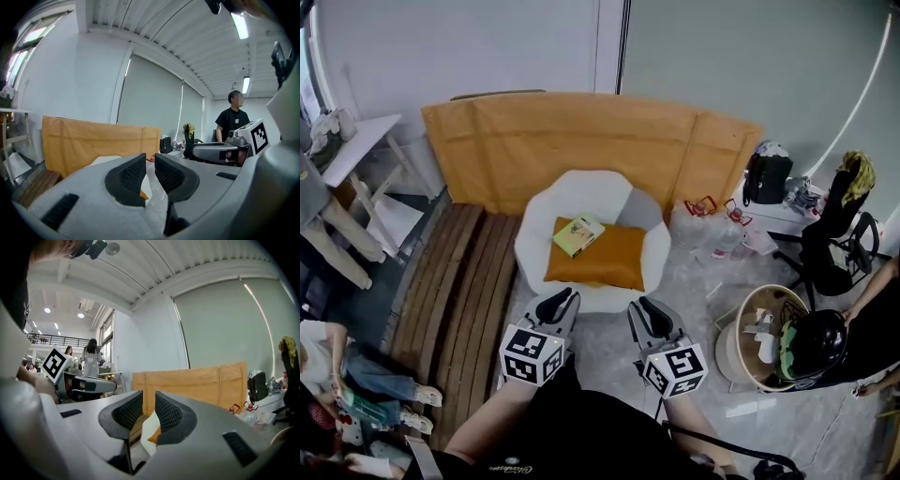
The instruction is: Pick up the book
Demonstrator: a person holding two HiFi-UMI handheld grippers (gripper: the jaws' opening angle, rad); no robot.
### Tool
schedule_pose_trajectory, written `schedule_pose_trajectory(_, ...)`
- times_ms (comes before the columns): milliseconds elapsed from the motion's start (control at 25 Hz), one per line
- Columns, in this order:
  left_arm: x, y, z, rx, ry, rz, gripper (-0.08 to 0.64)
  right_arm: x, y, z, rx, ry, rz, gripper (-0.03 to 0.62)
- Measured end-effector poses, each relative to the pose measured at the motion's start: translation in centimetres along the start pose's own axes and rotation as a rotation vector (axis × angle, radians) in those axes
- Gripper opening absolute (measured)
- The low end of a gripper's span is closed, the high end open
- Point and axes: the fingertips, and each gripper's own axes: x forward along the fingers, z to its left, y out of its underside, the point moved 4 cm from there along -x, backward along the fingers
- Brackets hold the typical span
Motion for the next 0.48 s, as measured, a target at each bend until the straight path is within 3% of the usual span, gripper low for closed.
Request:
schedule_pose_trajectory(280,9.0,-0.3,8.4,-0.024,0.025,0.009,0.063,10.4,0.2,-5.0,-0.014,0.030,0.039,0.065)
schedule_pose_trajectory(480,16.4,-3.2,17.0,-0.032,0.059,0.047,0.069,21.1,-2.1,-9.0,-0.006,0.067,0.074,0.065)
